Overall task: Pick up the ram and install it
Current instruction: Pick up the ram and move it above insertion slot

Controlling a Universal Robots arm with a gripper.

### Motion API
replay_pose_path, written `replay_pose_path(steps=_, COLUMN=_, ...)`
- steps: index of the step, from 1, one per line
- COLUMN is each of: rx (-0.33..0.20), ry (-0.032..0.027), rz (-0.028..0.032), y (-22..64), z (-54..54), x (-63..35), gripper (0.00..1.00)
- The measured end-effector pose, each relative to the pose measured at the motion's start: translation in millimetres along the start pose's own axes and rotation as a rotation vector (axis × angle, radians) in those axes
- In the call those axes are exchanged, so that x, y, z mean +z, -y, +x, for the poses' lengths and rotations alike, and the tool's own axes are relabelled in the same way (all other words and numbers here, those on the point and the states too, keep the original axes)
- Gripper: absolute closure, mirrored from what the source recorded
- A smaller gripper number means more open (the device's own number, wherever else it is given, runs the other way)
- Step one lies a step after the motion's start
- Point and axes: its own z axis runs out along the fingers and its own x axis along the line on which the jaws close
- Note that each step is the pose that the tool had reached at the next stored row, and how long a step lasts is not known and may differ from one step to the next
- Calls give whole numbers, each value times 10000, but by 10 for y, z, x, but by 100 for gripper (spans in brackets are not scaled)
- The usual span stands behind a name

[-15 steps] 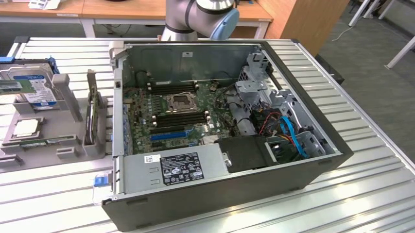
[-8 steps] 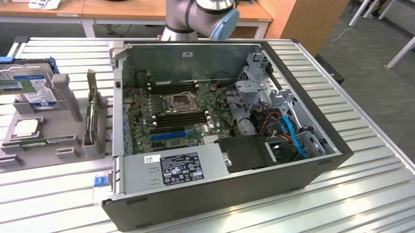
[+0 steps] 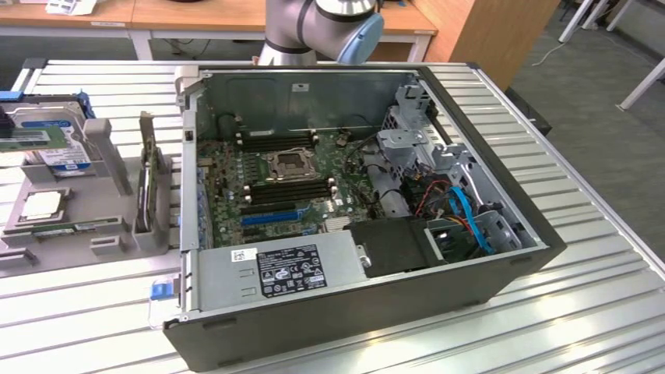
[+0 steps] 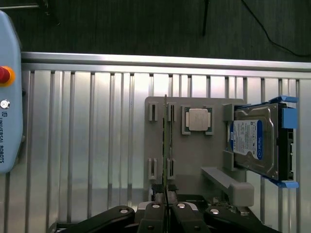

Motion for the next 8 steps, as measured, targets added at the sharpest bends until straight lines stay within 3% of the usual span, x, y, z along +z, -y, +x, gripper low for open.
replay_pose_path(steps=8, rx=-1, ry=1, rz=-2, y=134, z=-1, x=-6, gripper=88)
